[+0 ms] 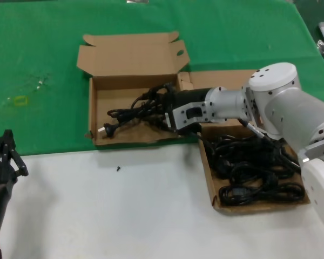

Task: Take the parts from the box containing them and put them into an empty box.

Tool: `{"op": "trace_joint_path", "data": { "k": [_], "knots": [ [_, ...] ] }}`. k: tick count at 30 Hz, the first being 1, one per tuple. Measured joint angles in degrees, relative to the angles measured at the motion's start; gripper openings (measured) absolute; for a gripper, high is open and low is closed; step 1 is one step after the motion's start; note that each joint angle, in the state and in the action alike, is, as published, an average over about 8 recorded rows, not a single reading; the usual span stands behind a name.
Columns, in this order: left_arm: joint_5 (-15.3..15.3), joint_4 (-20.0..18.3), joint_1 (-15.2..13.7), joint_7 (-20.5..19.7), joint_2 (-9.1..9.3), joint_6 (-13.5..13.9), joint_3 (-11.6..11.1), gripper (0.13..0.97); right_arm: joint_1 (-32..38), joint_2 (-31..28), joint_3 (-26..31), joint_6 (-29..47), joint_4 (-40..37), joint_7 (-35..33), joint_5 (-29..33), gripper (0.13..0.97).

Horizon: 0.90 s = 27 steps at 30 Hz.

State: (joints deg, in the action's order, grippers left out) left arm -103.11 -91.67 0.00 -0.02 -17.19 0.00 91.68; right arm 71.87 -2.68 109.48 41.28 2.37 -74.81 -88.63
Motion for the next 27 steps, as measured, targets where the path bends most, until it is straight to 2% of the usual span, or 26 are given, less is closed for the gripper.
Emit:
{"op": "trace_joint_path", "data": {
  "k": [7,11,19,20,27],
  "knots": [
    [0.00,0.00,0.00,0.00,0.00,0.00,0.00,0.142,-1.70,-1.61,0.82,2.75,5.10,3.55,0.84,0.428],
    [0.00,0.00,0.00,0.00,0.00,0.00,0.00,0.142,-4.43,-3.84,2.17,4.37,12.75,8.39,1.86,0.428],
    [0.00,0.00,0.00,0.00,0.00,0.00,0.00,0.142,-10.39,-9.39,4.47,5.99,29.77,17.73,3.38,0.629],
    [0.00,0.00,0.00,0.00,0.00,0.00,0.00,0.142,-11.01,-10.05,4.66,6.07,31.56,18.67,3.48,0.629],
    [0.00,0.00,0.00,0.00,0.00,0.00,0.00,0.142,-14.45,-13.79,5.30,6.02,41.15,23.30,3.60,0.789]
  ]
}}
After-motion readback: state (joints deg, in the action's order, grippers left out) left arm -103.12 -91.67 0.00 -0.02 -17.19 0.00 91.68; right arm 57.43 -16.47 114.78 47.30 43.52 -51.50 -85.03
